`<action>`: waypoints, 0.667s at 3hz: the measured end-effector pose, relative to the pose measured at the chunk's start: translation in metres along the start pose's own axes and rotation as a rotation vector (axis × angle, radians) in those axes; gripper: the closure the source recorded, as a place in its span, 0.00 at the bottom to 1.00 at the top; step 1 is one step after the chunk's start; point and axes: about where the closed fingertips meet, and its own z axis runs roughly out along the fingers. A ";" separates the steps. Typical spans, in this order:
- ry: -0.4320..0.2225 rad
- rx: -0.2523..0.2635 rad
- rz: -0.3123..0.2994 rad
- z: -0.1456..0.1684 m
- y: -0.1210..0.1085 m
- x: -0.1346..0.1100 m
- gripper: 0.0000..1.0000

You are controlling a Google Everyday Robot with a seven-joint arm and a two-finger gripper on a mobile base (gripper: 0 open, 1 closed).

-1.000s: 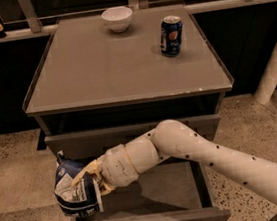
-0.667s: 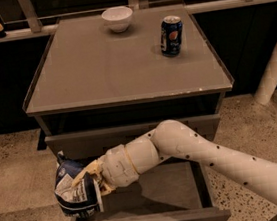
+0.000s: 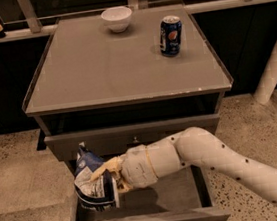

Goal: Place blue chip bag into middle drawer

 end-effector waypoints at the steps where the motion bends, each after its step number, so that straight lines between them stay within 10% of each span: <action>1: -0.137 -0.053 -0.003 -0.055 -0.013 0.001 1.00; 2: -0.260 -0.092 -0.003 -0.109 -0.023 0.002 1.00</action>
Offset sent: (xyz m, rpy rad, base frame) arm -0.0166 -0.1780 0.0259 -0.0433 -0.1138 -0.4065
